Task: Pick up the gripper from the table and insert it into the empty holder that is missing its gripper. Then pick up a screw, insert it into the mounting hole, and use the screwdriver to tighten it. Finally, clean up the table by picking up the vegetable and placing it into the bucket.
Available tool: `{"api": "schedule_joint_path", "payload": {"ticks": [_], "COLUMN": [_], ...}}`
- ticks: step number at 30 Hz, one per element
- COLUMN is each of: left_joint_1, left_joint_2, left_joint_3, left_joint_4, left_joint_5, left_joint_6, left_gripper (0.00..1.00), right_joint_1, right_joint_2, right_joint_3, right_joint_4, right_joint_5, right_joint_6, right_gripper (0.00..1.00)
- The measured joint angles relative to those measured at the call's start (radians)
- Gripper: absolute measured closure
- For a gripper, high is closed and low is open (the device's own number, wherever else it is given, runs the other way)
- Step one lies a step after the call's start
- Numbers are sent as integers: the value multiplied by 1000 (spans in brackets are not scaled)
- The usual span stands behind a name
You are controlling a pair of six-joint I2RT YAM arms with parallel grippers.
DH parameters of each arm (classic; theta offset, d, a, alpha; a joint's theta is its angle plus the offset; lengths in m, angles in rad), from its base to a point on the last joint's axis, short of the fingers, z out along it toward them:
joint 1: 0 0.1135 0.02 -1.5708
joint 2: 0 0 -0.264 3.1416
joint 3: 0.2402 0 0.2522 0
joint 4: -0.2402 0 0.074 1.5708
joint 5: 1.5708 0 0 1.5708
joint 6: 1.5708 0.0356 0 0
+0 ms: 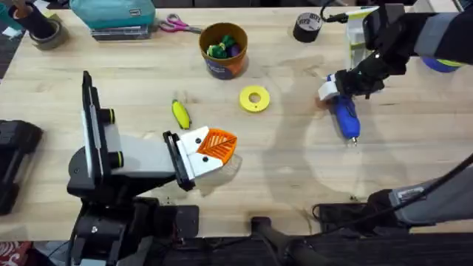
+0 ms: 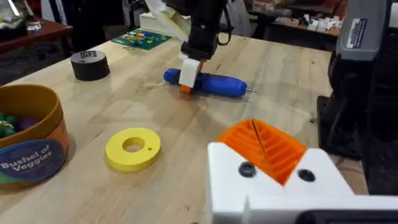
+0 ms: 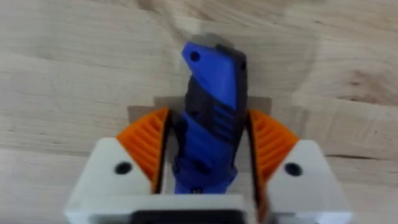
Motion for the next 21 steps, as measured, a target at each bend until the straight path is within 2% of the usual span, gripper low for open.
{"api": "schedule_joint_path", "payload": {"ticks": [3, 5, 6, 10, 15, 21], "left_joint_1": [0, 0, 0, 0, 0, 0], "left_joint_2": [0, 0, 0, 0, 0, 0], "left_joint_3": [0, 0, 0, 0, 0, 0], "left_joint_4": [0, 0, 0, 0, 0, 0], "left_joint_5": [0, 0, 0, 0, 0, 0], "left_joint_6": [0, 0, 0, 0, 0, 0], "left_gripper": [996, 996, 996, 996, 996, 996], "right_joint_1": [0, 0, 0, 0, 0, 3], "right_joint_2": [0, 1, 3, 5, 5, -41], "right_joint_3": [0, 0, 0, 0, 42, 201], "right_joint_4": [-5, -4, -5, -4, -81, -133], "right_joint_5": [10, 21, 25, 33, 32, 26], "right_joint_6": [-5, -7, -7, -8, -8, -8], "right_gripper": [578, 822, 878, 983, 980, 980]}}
